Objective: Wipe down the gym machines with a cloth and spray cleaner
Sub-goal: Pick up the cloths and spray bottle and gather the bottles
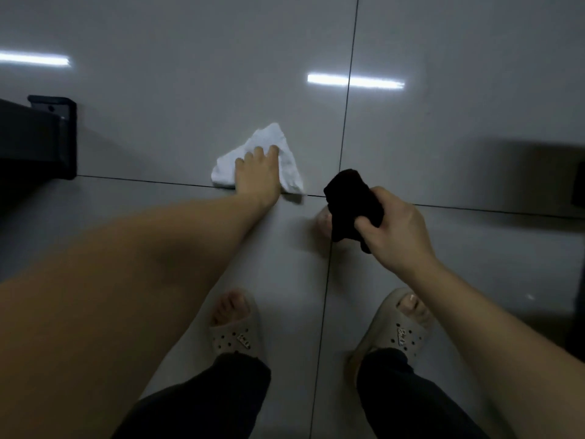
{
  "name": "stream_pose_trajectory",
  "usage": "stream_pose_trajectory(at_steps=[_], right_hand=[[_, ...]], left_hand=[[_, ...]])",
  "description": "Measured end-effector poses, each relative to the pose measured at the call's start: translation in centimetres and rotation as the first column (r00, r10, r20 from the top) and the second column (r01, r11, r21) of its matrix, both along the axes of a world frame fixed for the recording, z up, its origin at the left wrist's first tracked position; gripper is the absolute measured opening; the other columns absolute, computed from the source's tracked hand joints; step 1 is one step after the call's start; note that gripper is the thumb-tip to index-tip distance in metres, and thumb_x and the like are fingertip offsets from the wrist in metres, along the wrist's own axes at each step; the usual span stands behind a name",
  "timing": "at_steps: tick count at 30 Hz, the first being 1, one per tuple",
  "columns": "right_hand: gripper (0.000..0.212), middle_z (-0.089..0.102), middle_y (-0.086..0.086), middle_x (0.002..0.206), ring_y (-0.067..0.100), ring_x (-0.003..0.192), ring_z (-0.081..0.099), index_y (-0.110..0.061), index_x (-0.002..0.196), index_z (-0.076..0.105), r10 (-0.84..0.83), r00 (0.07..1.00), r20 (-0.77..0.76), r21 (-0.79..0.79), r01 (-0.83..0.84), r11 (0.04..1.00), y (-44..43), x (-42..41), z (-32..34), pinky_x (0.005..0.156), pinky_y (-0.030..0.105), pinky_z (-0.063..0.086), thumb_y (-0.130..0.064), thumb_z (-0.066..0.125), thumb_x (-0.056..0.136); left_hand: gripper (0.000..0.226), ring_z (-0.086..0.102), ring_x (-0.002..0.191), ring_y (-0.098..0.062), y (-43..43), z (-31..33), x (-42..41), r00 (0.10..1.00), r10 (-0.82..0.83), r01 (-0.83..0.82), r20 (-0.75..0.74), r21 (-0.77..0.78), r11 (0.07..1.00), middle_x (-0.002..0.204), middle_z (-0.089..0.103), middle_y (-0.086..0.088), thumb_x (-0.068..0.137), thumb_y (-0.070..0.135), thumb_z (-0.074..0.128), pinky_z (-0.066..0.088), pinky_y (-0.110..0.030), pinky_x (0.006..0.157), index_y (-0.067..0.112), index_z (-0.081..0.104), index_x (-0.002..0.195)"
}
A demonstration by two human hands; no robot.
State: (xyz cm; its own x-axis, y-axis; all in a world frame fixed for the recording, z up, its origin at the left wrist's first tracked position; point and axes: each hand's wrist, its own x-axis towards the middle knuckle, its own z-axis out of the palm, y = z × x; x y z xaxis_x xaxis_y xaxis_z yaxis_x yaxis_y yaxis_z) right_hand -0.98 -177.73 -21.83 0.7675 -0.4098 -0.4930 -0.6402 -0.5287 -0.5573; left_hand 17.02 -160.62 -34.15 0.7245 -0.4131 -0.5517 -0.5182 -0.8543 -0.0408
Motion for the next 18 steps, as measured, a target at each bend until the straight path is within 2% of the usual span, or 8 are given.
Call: stream_pose_trajectory(at_steps=[3, 6, 8, 12, 14, 16, 18], right_hand=[[0.015, 0.064, 0.005, 0.078, 0.03, 0.074, 0.059, -0.017, 0.096, 0.058, -0.026, 1.0, -0.017, -0.023, 0.025, 0.999, 0.2, -0.8, 0.7, 0.063, 0.04, 0.047, -0.022, 0.062, 0.083], [0.015, 0.065, 0.003, 0.079, 0.028, 0.075, 0.06, -0.018, 0.098, 0.06, -0.081, 0.996, -0.03, 0.0, 0.081, 0.997, 0.9, -1.6, 3.3, 0.065, 0.04, 0.05, -0.023, 0.062, 0.084], [0.018, 0.066, 0.001, 0.082, 0.025, 0.076, 0.062, -0.019, 0.103, 0.063, -0.147, 0.989, -0.033, 0.043, 0.148, 0.988, 1.5, -2.2, 7.4, 0.066, 0.039, 0.052, -0.021, 0.063, 0.085], [0.019, 0.065, -0.003, 0.082, 0.018, 0.077, 0.063, -0.018, 0.104, 0.065, -0.242, 0.97, -0.018, 0.1, 0.242, 0.965, 1.5, -3.1, 18.9, 0.065, 0.029, 0.05, -0.02, 0.069, 0.086], [0.02, 0.065, -0.004, 0.083, 0.016, 0.078, 0.062, -0.018, 0.105, 0.066, -0.265, 0.964, 0.014, 0.108, 0.262, 0.959, 0.7, -3.2, 25.3, 0.064, 0.025, 0.048, -0.02, 0.07, 0.086], [0.021, 0.068, -0.001, 0.085, 0.018, 0.081, 0.064, -0.018, 0.105, 0.066, -0.289, 0.956, 0.05, 0.086, 0.285, 0.955, -0.6, -3.6, 33.2, 0.067, 0.032, 0.051, -0.022, 0.071, 0.085], [0.02, 0.069, 0.0, 0.086, 0.017, 0.082, 0.065, -0.018, 0.104, 0.066, -0.32, 0.946, 0.055, 0.079, 0.315, 0.946, -1.0, -4.0, 37.7, 0.069, 0.038, 0.054, -0.023, 0.071, 0.085]], left_hand=[[0.034, 0.063, 0.105, -0.039, 0.4, 1.3, -0.4, 0.998, 0.015, -0.017, -0.063, -0.024, 1.0, 0.117, 0.065, -0.015, 0.094, 0.019, 0.053, 0.042, -0.041, 0.088, 0.013, 0.047, 0.127], [0.04, 0.065, 0.101, -0.041, 1.4, 5.5, -1.6, 0.95, 0.246, -0.274, -0.194, -0.137, 0.952, 0.112, 0.066, -0.017, 0.089, 0.024, 0.061, 0.048, -0.042, 0.083, 0.012, 0.047, 0.124], [0.049, 0.065, 0.103, -0.042, 2.3, 10.7, -2.7, 0.887, 0.358, -0.424, -0.291, -0.21, 0.881, 0.113, 0.067, -0.018, 0.087, 0.025, 0.064, 0.05, -0.043, 0.086, 0.009, 0.043, 0.129], [0.045, 0.066, 0.102, -0.037, 3.3, 23.6, -5.0, 0.772, 0.457, -0.6, -0.442, -0.268, 0.754, 0.112, 0.067, -0.015, 0.084, 0.046, 0.059, 0.053, -0.043, 0.085, 0.013, 0.041, 0.11], [0.038, 0.065, 0.099, -0.036, 3.2, 30.2, -5.7, 0.773, 0.443, -0.593, -0.454, -0.27, 0.758, 0.106, 0.066, -0.013, 0.091, 0.044, 0.059, 0.046, -0.037, 0.074, 0.013, 0.044, 0.108], [0.024, 0.065, 0.095, -0.037, 2.8, 38.1, -6.0, 0.822, 0.372, -0.517, -0.431, -0.293, 0.804, 0.092, 0.061, -0.008, 0.097, 0.034, 0.058, 0.038, -0.034, 0.069, 0.014, 0.048, 0.105], [0.017, 0.065, 0.091, -0.035, 2.8, 42.9, -6.2, 0.852, 0.327, -0.465, -0.41, -0.302, 0.832, 0.082, 0.059, -0.003, 0.097, 0.033, 0.058, 0.037, -0.033, 0.067, 0.017, 0.054, 0.1]])
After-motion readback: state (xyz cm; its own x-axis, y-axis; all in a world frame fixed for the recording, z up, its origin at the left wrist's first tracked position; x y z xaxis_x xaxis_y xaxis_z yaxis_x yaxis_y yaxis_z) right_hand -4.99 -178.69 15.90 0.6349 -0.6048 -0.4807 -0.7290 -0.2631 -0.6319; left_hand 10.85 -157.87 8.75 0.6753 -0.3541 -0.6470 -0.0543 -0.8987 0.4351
